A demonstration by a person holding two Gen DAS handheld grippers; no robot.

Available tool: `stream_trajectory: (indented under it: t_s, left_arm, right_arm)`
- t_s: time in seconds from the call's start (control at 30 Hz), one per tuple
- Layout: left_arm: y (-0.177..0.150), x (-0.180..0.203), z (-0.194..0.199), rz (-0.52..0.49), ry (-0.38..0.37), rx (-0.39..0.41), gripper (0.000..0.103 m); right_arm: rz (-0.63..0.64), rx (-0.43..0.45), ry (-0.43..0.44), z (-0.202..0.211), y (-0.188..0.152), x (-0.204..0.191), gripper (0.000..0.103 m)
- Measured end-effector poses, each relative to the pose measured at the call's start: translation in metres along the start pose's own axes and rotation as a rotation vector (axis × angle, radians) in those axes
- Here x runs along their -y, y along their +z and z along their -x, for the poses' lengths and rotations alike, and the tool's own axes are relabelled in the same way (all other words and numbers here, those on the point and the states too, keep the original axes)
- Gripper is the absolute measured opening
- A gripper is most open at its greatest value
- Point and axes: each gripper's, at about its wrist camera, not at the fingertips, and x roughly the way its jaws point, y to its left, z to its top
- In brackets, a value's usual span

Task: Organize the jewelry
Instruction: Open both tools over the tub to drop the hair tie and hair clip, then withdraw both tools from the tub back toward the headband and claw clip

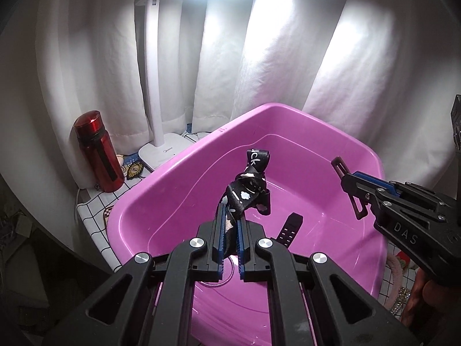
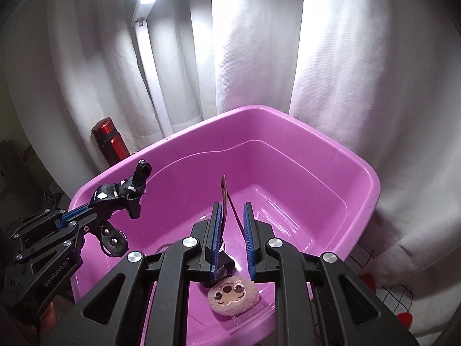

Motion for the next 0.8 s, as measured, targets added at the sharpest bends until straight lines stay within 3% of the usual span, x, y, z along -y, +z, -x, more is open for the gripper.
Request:
stream_trajectory:
  t_s: [0.33, 0.37, 0.4, 0.47, 0.53, 0.6, 0.63, 0.7, 0.8]
  left_arm:
    - [-0.002, -0.005, -0.011, 0.017, 0.016, -0.054, 0.01]
    - [-0.003, -0.005, -0.012, 0.018, 0.015, -0.058, 0.013]
    - [-0.003, -0.006, -0.013, 0.02, 0.019, -0.059, 0.019]
    - [-0.003, -0.007, -0.012, 0.02, 0.033, -0.057, 0.028]
    - [-0.004, -0.008, -0.01, 0.018, 0.043, -0.056, 0.039]
    - [-0.004, -0.011, -0.007, 0.028, 0.067, -0.047, 0.079]
    - [-0.005, -0.013, -0.002, 0.039, 0.077, -0.027, 0.086]
    - [-0.005, -0.018, 0.008, 0.062, 0.097, 0.019, 0.095]
    - [-0.002, -0.018, 0.015, 0.055, 0.107, 0.037, 0.096]
  right_arm:
    - [-0.008, -0.058, -0.035, -0.019, -0.004, 0.0, 0.016]
    - [-0.012, -0.063, -0.042, -0.022, -0.003, 0.0, 0.023]
    - [-0.018, -0.065, -0.046, -0.022, -0.003, 0.001, 0.045]
    - [-0.031, -0.05, -0.049, -0.018, -0.003, 0.003, 0.061]
    - [-0.027, -0.041, -0.065, -0.016, -0.003, 0.004, 0.062]
    - [-0.026, -0.046, -0.062, -0.015, -0.002, 0.004, 0.062]
    - [-0.028, -0.046, -0.062, -0.014, -0.003, 0.005, 0.063]
    - [-0.032, -0.034, -0.071, -0.011, -0.003, 0.006, 0.069]
    - [-0.042, -0.024, -0.072, -0.007, -0.003, 0.008, 0.069]
